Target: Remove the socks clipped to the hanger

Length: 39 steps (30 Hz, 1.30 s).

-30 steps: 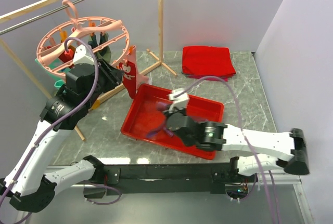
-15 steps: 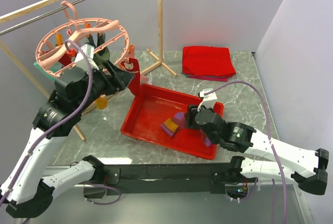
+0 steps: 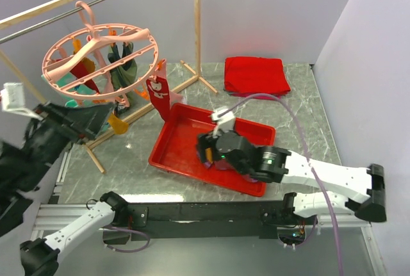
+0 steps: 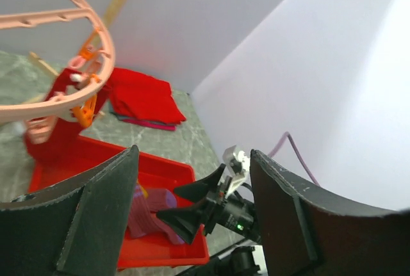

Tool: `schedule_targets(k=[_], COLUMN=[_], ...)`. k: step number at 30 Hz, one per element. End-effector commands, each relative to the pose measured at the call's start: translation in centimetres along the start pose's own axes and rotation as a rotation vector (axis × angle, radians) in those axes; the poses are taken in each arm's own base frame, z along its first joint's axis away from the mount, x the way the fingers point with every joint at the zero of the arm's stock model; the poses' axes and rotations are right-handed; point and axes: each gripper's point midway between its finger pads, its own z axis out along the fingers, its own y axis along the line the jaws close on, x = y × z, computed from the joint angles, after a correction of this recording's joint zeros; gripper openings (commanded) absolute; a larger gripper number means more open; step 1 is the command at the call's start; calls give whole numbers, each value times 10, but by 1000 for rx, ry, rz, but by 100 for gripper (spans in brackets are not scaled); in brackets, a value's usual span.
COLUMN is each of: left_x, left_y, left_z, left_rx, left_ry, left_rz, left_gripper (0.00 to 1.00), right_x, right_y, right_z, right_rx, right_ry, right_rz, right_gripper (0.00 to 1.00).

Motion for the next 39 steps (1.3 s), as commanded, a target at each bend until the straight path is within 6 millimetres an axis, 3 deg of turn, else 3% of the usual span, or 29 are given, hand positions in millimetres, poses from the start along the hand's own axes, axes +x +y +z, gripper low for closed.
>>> schedule_targets(k=[1,3,4,5,6,7,8,9,10,11,12,13,14,16,17,19,26,31,39], left_x=[-2,-4,-9,-10,-11,-14,-15,-16,-15,-17,-19,-16,-20,-18,-19,-18,-16,-10,-3], left_y=[31,39,43,44,45,46,47,47,49,53,56,63,70,72,71,70,63,63,63], left_z=[-23,-32,-40,-44,-48,-54,-56,-61,-63,-66,-71,-75,-78,-85,-87,-92,-102,-105,-95], left_rx=[-138,-172,-191,-194,-194,-194,-197,-192,-203,-225,-240,-274,-310,-305,-293,-272,-248,-237,-251], left_ry=[-16,-39,-67,-77,-84,-103,-108,-118,-113,-127,-141,-138,-169,-185,-193,-193,-163,-139,-86], left_rz=[61,64,60,58,56,53,53,46,44,40,9,-8,-29,-53,-53,-49,-57,-60,-31], left_gripper=[74,74,74,73,73,73,73,73,73,72,73,73,73,73,72,72,70,69,67], right_x=[-77,-78,-98,-102,-94,-115,-120,-111,-128,-130,-119,-131,-122,-130,-123,-129,-120,-117,-100], right_y=[78,107,123,134,152,166,174,187,202,210,219,229,238,246,248,247,241,240,265], right_z=[-1,7,5,6,16,11,15,30,25,30,46,44,56,58,68,72,98,113,121], right_rx=[-160,-203,-239,-253,-266,-293,-290,-282,-299,-297,-279,-294,-295,-290,-267,-225,-119,-174,-293], right_ry=[-234,-254,-308,-327,-320,-375,-390,-374,-399,-397,-376,-393,-377,-393,-383,-393,-388,-344,-316], right_rz=[26,-6,30,19,-4,29,13,-15,3,-5,-21,-4,-24,-15,-30,-33,-99,-66,-94], right_gripper=[87,89,89,90,91,92,93,93,93,93,93,95,95,95,96,97,97,86,72])
